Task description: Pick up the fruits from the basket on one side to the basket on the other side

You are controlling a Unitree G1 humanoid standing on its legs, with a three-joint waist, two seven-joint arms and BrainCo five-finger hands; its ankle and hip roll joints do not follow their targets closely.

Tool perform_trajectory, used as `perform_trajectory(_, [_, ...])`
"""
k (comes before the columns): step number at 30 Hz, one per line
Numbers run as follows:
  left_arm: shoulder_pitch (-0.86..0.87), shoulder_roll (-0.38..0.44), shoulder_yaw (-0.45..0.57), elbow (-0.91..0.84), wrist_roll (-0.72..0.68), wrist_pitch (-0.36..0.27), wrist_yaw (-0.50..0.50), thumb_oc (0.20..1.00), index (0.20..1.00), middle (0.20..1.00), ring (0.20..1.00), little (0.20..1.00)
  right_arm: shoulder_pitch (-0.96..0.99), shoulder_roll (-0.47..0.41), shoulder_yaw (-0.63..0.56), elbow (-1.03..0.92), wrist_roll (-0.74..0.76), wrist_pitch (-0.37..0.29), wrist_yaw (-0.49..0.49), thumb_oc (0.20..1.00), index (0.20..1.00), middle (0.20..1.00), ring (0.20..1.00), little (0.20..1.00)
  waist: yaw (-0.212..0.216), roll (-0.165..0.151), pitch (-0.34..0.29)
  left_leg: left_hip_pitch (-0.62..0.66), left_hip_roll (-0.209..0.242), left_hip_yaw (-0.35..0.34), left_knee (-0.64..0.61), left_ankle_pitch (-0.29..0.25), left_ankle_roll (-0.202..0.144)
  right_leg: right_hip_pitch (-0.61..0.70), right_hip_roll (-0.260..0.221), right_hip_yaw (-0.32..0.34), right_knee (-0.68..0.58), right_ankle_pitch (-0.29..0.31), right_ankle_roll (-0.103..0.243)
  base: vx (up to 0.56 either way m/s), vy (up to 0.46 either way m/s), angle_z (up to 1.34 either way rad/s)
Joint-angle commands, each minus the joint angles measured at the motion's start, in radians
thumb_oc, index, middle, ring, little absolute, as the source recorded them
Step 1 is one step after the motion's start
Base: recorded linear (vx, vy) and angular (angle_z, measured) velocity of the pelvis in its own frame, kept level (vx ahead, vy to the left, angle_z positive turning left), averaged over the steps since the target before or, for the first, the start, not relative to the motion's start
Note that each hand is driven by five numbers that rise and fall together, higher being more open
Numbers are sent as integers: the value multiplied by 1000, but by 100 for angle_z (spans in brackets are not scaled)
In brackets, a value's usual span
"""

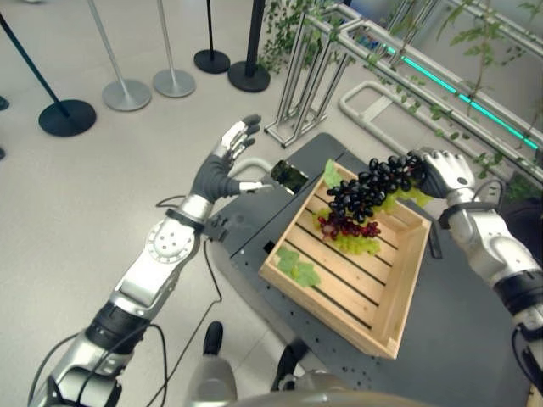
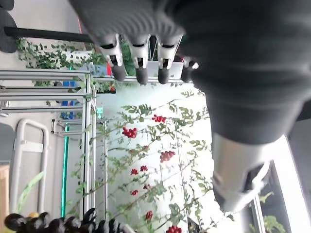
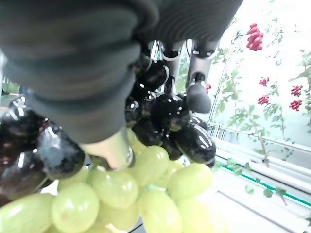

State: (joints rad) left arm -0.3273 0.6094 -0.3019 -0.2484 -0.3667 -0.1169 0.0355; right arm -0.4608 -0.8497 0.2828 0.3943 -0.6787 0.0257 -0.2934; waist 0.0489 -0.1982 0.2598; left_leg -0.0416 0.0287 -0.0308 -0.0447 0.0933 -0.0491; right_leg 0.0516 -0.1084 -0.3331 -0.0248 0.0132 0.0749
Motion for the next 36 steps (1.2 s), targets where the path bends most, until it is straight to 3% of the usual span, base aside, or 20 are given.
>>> perform_trajectory(1, [19,-20,-11,-7,-9,-32,-9,1000,1000,1000,1000,1000,-61,-69,-22,-30,6,13,-41,200,200,200,200,200,1,-18,-112,75,11,62,46,-161,15,-58,-44,14,19,43,89,53,10,0])
perform_trajectory(11, [20,-28,-16,-2,-2,-26,-6,1000,1000,1000,1000,1000,-68,-55,-10,-15,52,2,-23,200,200,200,200,200,-2,-9,-141,106,14,72,38,-167,13,-29,-41,17,11,40,91,29,8,-5])
perform_trajectory(12, [18,-28,-17,1,-1,-26,-5,1000,1000,1000,1000,1000,-69,-46,-7,3,91,-5,-7,354,354,354,354,354,-1,-10,-142,105,14,73,39,-167,13,-30,-41,20,12,41,91,0,2,-5])
perform_trajectory(13, [15,-28,-19,-1,-4,-23,-12,1000,1000,1000,1000,1000,-59,-36,5,24,125,-5,40,1000,1000,1000,1000,1000,-1,-12,-140,104,16,73,41,-166,13,-32,-40,21,15,39,89,0,2,-5])
perform_trajectory(17, [16,-34,-25,-8,-8,-22,-11,1000,1000,1000,1000,1000,-57,-24,13,65,141,3,49,1000,1000,1000,1000,1000,0,-13,-133,99,15,70,44,-164,14,-35,-40,16,18,40,87,-2,-2,-1])
perform_trajectory(22, [2,-28,-26,-23,-17,-20,5,1000,1000,1000,1000,1000,-95,-6,65,135,148,12,56,1000,1000,1000,1000,1000,13,-9,-70,26,9,48,87,-156,15,-81,-45,10,30,48,82,-119,-14,3])
perform_trajectory(25, [-56,-35,-39,-22,-28,-30,37,1000,1000,1000,1000,1000,-129,13,84,158,171,17,35,1000,1000,1000,1000,1000,28,-1,39,-80,1,16,150,-142,10,-151,-52,-7,62,56,74,-262,-48,13])
perform_trajectory(31, [-112,-75,-53,-5,-26,-39,80,1000,1000,1000,1000,1000,-146,49,82,165,216,15,3,1000,1000,1000,1000,1000,33,29,142,-196,-2,-9,211,-127,3,-237,-71,-29,100,63,65,-122,-2,18])
perform_trajectory(36, [-138,-101,-50,3,-18,-44,108,1000,1000,1000,1000,1000,-152,90,93,173,227,15,-22,1000,1000,1000,1000,1000,36,50,189,-279,5,-19,254,-119,0,-309,-79,-33,124,63,55,-75,-7,7])
